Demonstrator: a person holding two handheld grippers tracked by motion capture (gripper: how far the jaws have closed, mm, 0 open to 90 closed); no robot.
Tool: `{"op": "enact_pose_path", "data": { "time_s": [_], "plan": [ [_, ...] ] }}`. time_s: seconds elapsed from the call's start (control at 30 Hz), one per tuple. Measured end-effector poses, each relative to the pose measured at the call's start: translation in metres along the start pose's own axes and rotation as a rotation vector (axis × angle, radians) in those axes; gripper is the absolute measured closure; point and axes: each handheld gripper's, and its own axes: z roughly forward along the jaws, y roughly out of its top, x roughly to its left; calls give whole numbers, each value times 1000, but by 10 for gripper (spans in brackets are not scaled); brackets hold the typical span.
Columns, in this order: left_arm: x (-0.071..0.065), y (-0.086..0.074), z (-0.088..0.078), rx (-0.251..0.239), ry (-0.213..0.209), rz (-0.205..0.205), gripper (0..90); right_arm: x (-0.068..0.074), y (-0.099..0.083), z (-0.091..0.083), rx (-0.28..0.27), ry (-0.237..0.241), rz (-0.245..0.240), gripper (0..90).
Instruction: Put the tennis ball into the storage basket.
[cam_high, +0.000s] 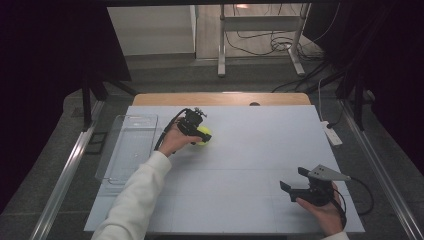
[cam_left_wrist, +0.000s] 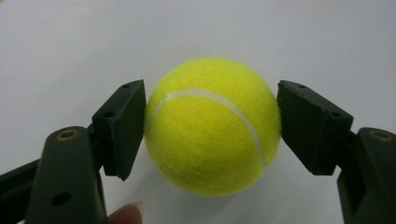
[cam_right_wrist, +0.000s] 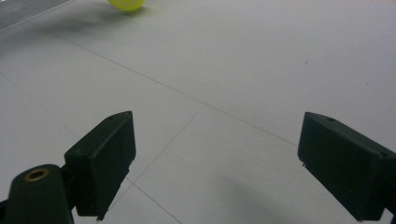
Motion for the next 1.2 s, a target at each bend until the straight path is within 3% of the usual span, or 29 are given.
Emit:
{"op": "enact_pose_path", "data": {
  "time_s": [0.37, 0.9, 1.2],
  "plan": [
    [3, -4, -12, -27, -2, -2, 276, 0, 0, 1, 4, -2, 0, 114],
    [0, -7, -35, -109, -4, 1, 276, 0, 0, 0, 5, -5, -3, 115],
    [-5, -7, -56, -188, -20, 1, 276, 0, 0, 0, 4, -6, -3, 115]
  ]
}}
